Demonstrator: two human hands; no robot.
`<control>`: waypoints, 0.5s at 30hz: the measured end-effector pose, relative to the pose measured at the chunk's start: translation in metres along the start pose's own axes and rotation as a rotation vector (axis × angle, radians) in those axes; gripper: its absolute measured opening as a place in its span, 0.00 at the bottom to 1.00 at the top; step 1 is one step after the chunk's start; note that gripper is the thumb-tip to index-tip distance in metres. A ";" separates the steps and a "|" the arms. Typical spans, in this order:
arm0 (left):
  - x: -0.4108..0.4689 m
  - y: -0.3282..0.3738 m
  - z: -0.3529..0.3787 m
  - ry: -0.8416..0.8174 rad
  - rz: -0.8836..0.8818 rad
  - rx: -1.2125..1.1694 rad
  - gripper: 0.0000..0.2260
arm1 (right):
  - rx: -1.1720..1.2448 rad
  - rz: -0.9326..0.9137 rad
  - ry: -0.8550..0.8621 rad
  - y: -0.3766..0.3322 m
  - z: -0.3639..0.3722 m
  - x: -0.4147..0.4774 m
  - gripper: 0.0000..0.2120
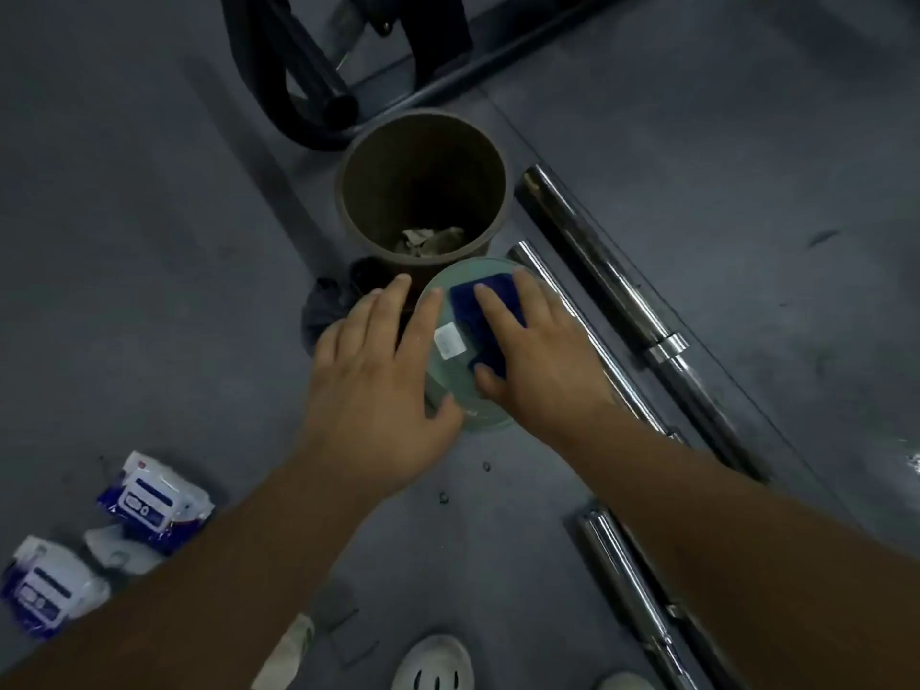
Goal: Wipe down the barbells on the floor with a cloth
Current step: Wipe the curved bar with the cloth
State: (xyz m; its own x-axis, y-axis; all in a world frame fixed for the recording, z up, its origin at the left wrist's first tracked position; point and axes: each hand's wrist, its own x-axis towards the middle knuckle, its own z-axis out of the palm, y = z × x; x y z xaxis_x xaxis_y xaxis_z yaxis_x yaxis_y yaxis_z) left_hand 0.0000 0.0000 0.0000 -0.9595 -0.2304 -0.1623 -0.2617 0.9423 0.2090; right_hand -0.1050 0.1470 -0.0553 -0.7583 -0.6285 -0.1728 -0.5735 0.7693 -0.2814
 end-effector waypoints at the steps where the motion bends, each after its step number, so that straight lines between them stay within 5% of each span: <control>1: 0.000 -0.004 0.006 -0.016 0.009 0.000 0.38 | -0.029 0.001 -0.043 0.001 0.006 0.005 0.40; 5: 0.000 -0.017 0.021 -0.011 -0.015 0.024 0.38 | -0.119 0.022 -0.209 0.007 0.025 0.019 0.39; 9: -0.005 -0.015 0.017 -0.001 -0.018 0.013 0.39 | -0.124 -0.003 -0.276 -0.004 0.024 0.026 0.23; 15: -0.032 0.015 -0.046 -0.038 0.027 -0.039 0.39 | 0.106 0.041 0.008 -0.020 -0.048 -0.043 0.13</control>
State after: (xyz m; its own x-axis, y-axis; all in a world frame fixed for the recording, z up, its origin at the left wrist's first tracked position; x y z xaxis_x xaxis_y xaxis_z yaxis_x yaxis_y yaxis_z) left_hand 0.0224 0.0106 0.0528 -0.9617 -0.1950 -0.1924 -0.2403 0.9377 0.2508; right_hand -0.0753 0.1643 0.0028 -0.7832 -0.5955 -0.1788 -0.5061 0.7776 -0.3730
